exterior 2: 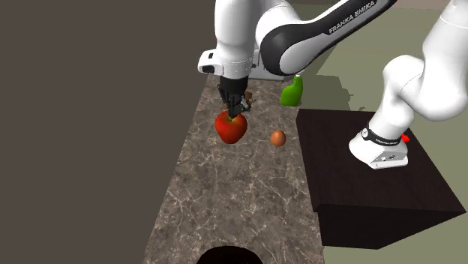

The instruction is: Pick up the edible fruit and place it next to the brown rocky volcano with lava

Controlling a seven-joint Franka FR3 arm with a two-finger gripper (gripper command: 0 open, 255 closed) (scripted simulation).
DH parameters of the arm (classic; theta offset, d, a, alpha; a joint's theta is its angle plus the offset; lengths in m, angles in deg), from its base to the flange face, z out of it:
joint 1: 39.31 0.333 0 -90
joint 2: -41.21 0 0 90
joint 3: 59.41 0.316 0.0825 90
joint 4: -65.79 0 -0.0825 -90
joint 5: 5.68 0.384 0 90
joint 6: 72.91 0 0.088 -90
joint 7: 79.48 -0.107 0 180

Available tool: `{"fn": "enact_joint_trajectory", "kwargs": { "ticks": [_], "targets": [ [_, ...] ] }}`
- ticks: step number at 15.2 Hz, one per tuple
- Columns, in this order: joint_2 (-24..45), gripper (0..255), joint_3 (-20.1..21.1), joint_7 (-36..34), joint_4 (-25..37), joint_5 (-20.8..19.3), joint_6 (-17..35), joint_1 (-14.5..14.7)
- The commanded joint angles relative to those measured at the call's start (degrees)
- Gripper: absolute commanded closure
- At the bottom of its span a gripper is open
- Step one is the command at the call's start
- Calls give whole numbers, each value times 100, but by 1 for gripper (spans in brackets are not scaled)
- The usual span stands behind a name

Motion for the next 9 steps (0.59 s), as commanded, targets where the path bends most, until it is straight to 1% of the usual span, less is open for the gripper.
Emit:
{"fn": "enact_joint_trajectory", "kwargs": {
  "ticks": [1, 9],
  "targets": [
    [-97, 255, 112, -257, -70, -13, -47, 134],
    [-314, 255, 626, -1339, -321, -31, -105, 694]
  ]
}}
